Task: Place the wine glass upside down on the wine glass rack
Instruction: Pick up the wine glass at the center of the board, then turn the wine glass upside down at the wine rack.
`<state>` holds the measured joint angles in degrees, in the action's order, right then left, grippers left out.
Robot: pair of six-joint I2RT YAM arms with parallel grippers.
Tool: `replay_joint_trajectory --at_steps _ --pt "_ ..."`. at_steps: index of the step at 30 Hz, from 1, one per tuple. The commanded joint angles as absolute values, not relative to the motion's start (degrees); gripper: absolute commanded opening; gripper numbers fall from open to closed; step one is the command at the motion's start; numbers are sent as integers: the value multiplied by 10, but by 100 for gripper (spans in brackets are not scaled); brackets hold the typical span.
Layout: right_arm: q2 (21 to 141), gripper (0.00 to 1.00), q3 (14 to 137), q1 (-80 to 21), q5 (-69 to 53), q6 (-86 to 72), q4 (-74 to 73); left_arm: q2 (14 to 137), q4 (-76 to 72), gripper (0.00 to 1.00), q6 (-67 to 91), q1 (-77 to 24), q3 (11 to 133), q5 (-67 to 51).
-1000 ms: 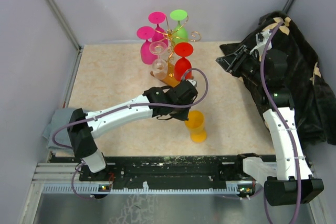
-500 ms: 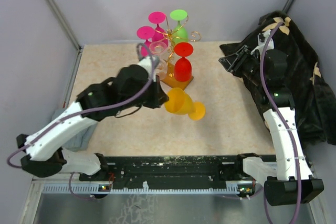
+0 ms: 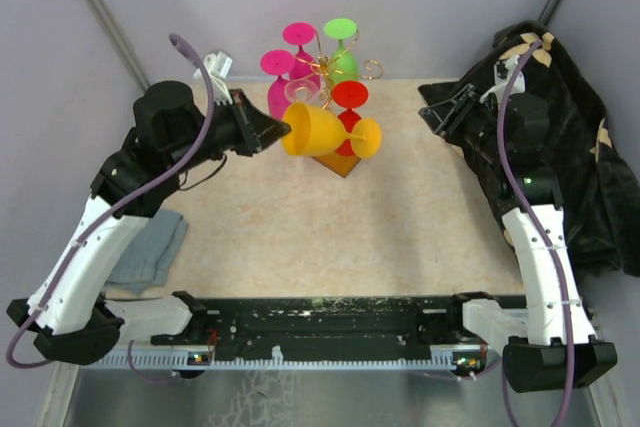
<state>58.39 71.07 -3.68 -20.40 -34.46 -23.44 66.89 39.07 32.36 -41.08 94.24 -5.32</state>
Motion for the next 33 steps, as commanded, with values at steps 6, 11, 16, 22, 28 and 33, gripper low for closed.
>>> replay_joint_trajectory --at_steps 6,11,16,22,28,33 --pt "592 33 757 -32 -187 -339 -188 778 233 0 305 -286 1032 -283" --pt "605 33 755 -33 -206 -350 -151 819 159 0 353 -233 1038 -384" --pt "638 33 748 -31 -270 -403 -73 822 22 0 452 -159 971 -470" --pt "687 33 775 -31 -340 -448 4 849 -271 0 673 -78 879 -576" --pt "731 33 774 -32 -439 -569 172 895 -429 0 800 -75 871 -610" --pt "771 33 761 -32 -498 -713 379 945 -621 0 967 -75 877 -617"
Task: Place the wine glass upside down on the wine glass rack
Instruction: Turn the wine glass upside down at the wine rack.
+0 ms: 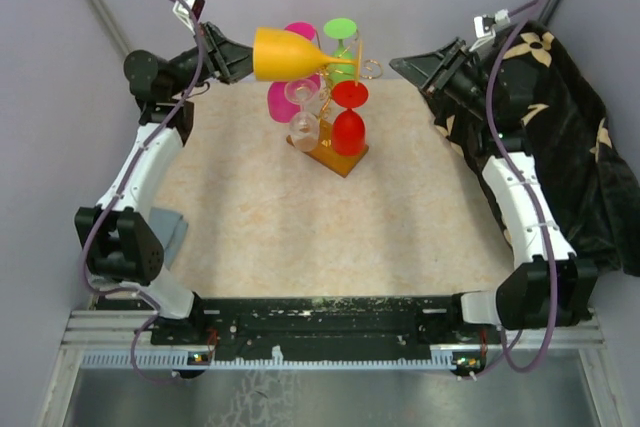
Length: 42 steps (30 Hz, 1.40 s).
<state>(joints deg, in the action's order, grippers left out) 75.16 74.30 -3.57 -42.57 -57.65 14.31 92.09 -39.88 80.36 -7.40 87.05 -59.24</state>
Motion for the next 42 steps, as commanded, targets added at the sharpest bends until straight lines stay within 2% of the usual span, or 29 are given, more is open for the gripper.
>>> replay_joint_trajectory --at_steps 1,6,9,15,21,42 --pt "781 33 758 -31 -508 -754 435 956 -645 0 993 -75 881 -614" --pt "857 33 768 -33 -523 -999 729 987 -728 0 1070 -75 886 -590" --pt "894 33 785 -40 -516 -1092 817 1006 -787 0 1123 -76 885 -566" --pt "904 34 793 -68 -515 -1096 822 1025 -878 0 1205 -84 881 -523" --pt "952 35 838 -107 -482 -1169 898 1037 -928 0 1251 -112 868 -486" --pt "975 36 870 -148 -446 -1204 921 1044 -910 0 1234 -135 867 -486"
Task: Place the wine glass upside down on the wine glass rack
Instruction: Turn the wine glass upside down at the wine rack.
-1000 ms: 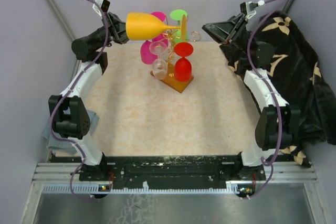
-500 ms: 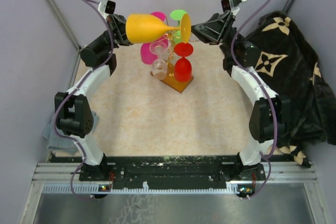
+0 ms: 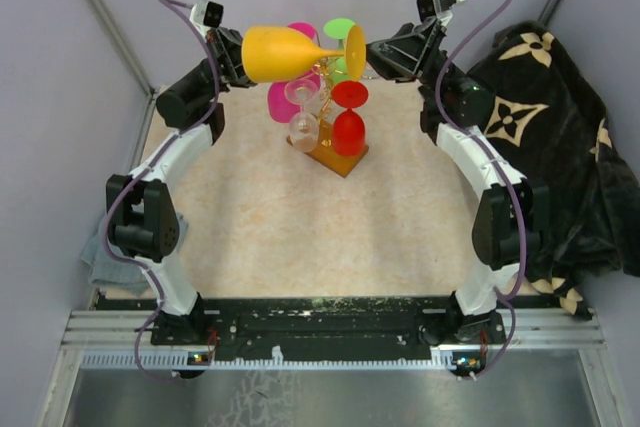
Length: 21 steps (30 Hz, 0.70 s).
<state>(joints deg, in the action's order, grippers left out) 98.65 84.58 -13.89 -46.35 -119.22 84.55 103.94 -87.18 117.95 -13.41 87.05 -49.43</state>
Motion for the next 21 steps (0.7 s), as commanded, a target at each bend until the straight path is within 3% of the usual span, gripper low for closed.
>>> replay_joint_trajectory --at_steps 1,21 --pt "974 36 872 -149 -447 -1204 920 1044 -910 0 1233 -135 866 -486" --pt "951 35 854 -171 -440 -1199 918 1043 -898 0 1212 -134 861 -470"
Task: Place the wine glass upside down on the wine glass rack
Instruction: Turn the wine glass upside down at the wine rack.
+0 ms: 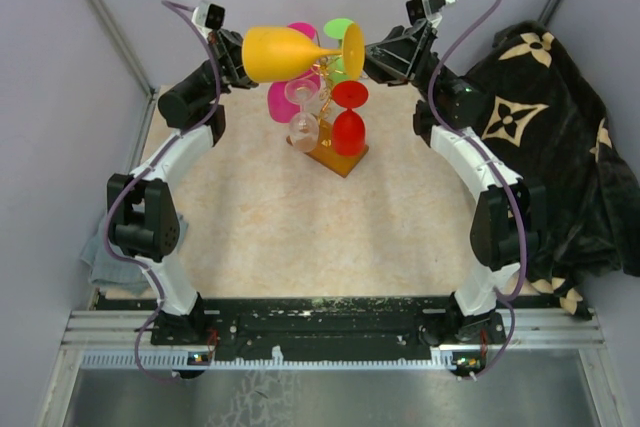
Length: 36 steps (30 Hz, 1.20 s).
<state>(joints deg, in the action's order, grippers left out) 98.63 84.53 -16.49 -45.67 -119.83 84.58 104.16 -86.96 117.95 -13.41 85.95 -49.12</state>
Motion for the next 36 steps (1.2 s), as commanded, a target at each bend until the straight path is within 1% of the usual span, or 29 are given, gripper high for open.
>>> replay_joint_trajectory --at_steps 1,8,24,31,34,36 --pt "951 35 852 -170 -437 -1201 920 1043 -900 0 1212 -132 861 -467" --pt "951 35 863 -170 -431 -1204 924 1031 -910 0 1207 -119 848 -453" --pt "954 35 891 -183 -434 -1216 919 1032 -893 0 1190 -120 833 -466" --pt "961 31 892 -201 -435 -1212 919 1034 -893 0 1189 -121 830 -468" --pt "960 26 890 -202 -434 -1212 920 1034 -894 0 1189 -121 829 -469" --pt "961 25 889 -203 -434 -1212 920 1035 -892 0 1188 -121 830 -470"
